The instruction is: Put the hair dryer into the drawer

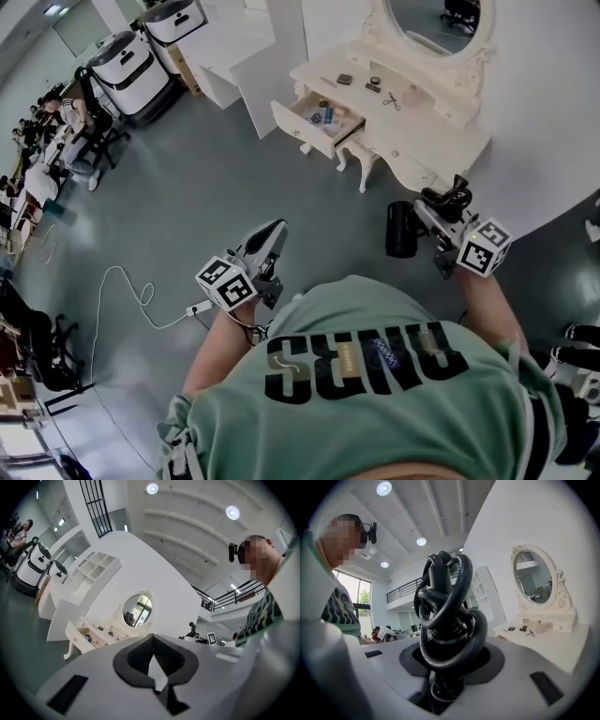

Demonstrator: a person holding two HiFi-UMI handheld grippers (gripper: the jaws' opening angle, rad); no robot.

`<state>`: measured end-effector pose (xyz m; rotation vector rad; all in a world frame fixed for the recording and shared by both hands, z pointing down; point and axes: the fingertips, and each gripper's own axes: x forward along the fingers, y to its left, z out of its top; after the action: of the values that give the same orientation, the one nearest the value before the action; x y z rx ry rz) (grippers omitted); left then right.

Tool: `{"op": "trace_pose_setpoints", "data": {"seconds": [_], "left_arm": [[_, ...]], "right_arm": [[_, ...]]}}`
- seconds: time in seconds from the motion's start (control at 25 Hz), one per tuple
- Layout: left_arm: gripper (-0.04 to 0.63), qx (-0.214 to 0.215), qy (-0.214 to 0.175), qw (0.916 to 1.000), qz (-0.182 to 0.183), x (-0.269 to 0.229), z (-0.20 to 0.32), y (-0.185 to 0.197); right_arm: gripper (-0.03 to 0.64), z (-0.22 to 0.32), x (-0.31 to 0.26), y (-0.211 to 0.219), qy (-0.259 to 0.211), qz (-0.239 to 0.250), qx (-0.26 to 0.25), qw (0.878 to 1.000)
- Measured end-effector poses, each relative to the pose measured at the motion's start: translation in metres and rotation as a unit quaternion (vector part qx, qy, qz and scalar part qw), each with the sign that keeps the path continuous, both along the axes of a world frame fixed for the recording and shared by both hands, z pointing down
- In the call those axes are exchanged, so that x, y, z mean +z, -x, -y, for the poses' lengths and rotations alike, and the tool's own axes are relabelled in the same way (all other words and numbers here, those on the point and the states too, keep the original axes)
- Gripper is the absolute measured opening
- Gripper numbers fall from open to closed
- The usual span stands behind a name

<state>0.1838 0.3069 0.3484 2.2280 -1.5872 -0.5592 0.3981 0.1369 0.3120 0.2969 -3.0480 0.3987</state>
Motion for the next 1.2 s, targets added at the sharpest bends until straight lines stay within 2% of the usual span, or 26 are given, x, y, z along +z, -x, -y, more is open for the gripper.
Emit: {"op": "trace_pose_setpoints", "data": {"seconds": [0.16,0.32,0.44,0.6,0.88,1.0,1.2], "left_arm": [[0.008,0.002,0.003,1.0000,-0.003,0.005,0.015,0.022],[0.008,0.018,-0.001,0.9998,-0.008,0.015,0.041,0.057],[0.008,0.031,-0.007,0.9994,-0.013,0.023,0.065,0.099],[0.008,0.054,-0.008,0.9984,-0.015,0.021,0.111,0.175],[0.008,0.095,-0.007,0.9955,0.000,0.005,0.178,0.292],[0.008,0.108,-0.008,0.9941,0.001,0.007,0.194,0.327],[0.008,0.115,-0.006,0.9934,-0.002,0.025,0.217,0.363]], "right_arm": [[0.137,0.013,0.007,0.017,0.007,-0.003,0.003,1.000],[0.137,0.033,0.012,0.054,0.005,-0.010,0.013,1.000],[0.137,0.050,0.013,0.092,0.001,-0.010,0.023,1.000],[0.137,0.080,0.004,0.160,-0.003,-0.005,0.044,0.999],[0.137,0.136,-0.013,0.271,0.009,0.008,0.083,0.996],[0.137,0.149,-0.015,0.308,0.006,-0.001,0.089,0.996],[0.137,0.176,-0.012,0.353,0.002,-0.013,0.088,0.996]]}}
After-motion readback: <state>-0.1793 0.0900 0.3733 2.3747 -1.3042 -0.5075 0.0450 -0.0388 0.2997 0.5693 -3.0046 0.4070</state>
